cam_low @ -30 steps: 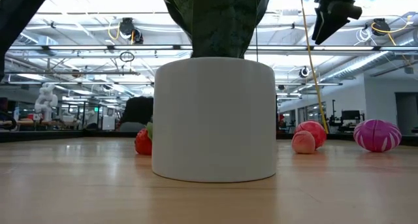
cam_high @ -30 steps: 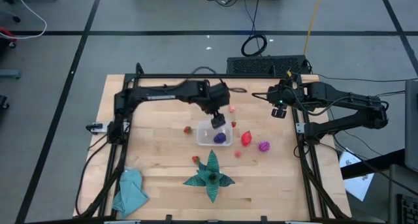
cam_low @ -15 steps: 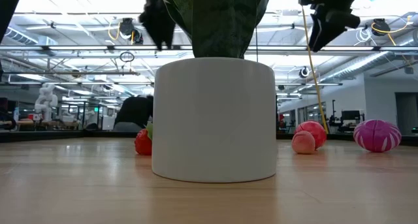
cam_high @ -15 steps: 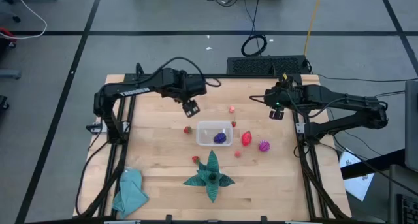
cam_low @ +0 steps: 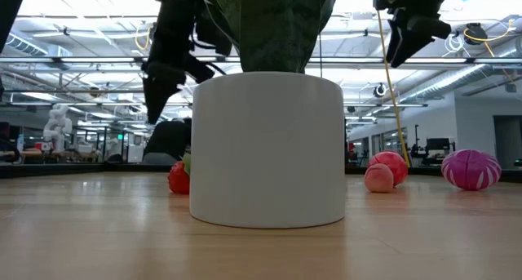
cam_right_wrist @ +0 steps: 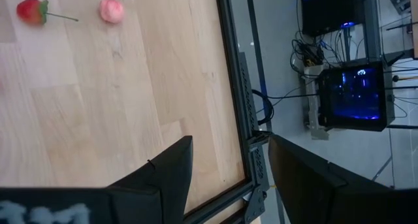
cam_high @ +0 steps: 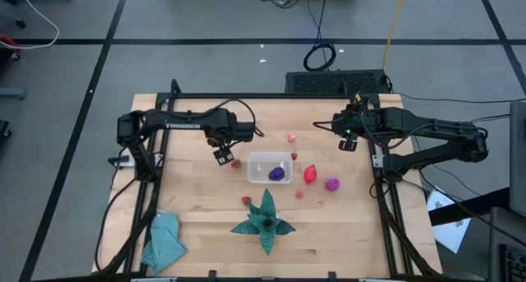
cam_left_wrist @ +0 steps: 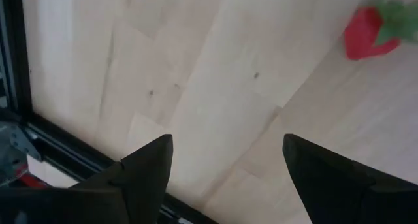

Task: Pick and placing Produce into tupperware
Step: Put the red strawberry into the transparent bin

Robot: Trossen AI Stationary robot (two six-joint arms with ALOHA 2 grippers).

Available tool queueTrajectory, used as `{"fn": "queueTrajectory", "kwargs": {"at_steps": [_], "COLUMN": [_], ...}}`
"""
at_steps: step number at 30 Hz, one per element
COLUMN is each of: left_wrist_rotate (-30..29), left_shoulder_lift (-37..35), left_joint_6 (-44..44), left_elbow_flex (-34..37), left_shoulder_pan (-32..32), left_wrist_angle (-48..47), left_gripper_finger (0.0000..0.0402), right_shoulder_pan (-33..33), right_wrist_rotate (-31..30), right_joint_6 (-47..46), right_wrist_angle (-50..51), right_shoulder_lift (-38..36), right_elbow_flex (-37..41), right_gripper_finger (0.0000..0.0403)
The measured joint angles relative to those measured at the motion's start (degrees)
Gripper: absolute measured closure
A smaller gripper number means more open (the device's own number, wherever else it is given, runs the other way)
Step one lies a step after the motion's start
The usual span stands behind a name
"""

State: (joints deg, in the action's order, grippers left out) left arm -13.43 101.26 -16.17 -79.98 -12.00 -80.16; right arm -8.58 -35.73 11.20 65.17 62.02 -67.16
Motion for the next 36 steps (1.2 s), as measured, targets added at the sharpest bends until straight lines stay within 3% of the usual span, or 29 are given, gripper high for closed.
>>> {"fn": "queueTrajectory", "kwargs": {"at_steps": [6,10,16,20,26,36], "left_wrist_rotate": [-1.65,1.64,10.81,13.38,13.91,13.94], "left_shoulder_lift": [-4.27,-9.76,-18.03,-21.39,-21.81,-21.69], "left_joint_6": [4.91,9.48,14.00,14.98,19.13,21.07], "left_elbow_flex": [1.75,4.60,15.62,23.57,31.30,35.78], "left_shoulder_pan": [-2.32,-4.40,-5.48,-3.28,0.89,1.85], "left_wrist_angle": [5.53,12.78,21.83,29.10,39.92,48.26], "left_gripper_finger": [0.0105,0.0105,0.0105,0.0105,0.0105,0.0105], "right_shoulder_pan": [0.00,0.00,0.00,0.00,0.00,0.00], "right_wrist_rotate": [-0.02,-0.01,-0.02,-0.10,-0.22,-0.24], "right_joint_6": [-0.30,-1.92,-2.58,-2.47,-2.40,-0.85], "right_wrist_angle": [-1.63,-1.97,-1.97,-2.50,-7.74,-14.13], "right_shoulder_lift": [-0.02,-0.02,-0.04,-0.03,-0.04,-0.04], "right_elbow_flex": [0.00,0.00,0.00,0.00,0.00,0.00], "right_gripper_finger": [0.0211,0.0211,0.0211,0.0211,0.0211,0.0211]}}
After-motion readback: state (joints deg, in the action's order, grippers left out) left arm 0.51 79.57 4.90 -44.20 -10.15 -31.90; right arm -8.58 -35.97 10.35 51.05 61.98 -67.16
